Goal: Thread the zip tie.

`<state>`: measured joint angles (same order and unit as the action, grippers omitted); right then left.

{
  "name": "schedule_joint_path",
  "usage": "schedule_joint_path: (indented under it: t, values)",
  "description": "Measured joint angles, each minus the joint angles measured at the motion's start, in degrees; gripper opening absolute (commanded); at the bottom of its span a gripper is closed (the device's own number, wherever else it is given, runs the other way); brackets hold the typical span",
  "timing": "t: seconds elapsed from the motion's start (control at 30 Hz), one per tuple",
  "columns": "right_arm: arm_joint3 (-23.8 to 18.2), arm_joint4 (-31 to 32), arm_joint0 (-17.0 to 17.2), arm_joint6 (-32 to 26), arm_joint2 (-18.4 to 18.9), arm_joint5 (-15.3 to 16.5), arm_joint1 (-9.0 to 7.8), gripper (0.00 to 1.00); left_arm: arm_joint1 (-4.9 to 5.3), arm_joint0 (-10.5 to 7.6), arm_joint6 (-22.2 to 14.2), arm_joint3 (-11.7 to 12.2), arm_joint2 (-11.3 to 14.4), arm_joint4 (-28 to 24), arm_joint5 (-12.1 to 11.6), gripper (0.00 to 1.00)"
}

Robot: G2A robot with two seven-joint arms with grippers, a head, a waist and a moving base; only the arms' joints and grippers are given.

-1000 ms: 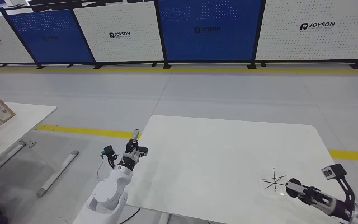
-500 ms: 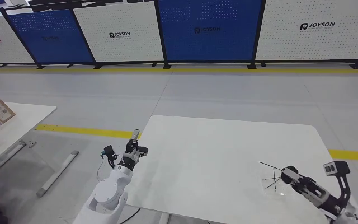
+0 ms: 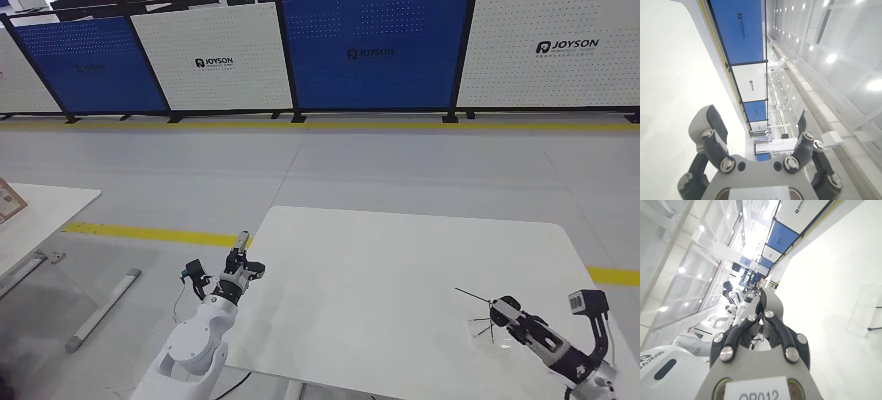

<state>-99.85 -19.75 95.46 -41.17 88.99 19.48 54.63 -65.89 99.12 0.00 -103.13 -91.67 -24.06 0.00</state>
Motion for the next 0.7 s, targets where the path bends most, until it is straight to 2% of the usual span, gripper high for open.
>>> schedule_joint_path:
  t: [0.2, 0.27, 0.33, 0.37, 0.63, 0.7]
  values:
    - [-2.6, -1.9, -2.3, 0.6, -0.7, -2.6, 0.25, 0.0, 0.0, 0.0, 0.0, 0.0, 0.0, 0.0, 0.0, 1.0]
    - [-3.2, -0.9, -3.8, -0.2, -1.8, -4.6, 0.3, 0.0, 0.0, 0.0, 0.0, 0.0, 0.0, 0.0, 0.0, 1.0]
    - [-2.9, 1.8, -5.3, 0.1, -3.2, -7.9, 0.37, 0.0, 0.0, 0.0, 0.0, 0.0, 0.0, 0.0, 0.0, 1.0]
    - [-2.8, 2.1, -5.5, 0.4, -3.4, -8.4, 0.39, 0.0, 0.0, 0.0, 0.0, 0.0, 0.0, 0.0, 0.0, 1.0]
    - [-2.8, 2.0, -5.4, 0.5, -3.3, -8.1, 0.39, 0.0, 0.0, -0.01, 0.0, 0.0, 0.0, 0.0, 0.0, 1.0]
    - [-2.8, 2.0, -5.4, 0.5, -3.3, -8.1, 0.39, 0.0, -0.02, -0.43, -1.2, -0.5, -0.1, -1.1, -0.3, 1.0]
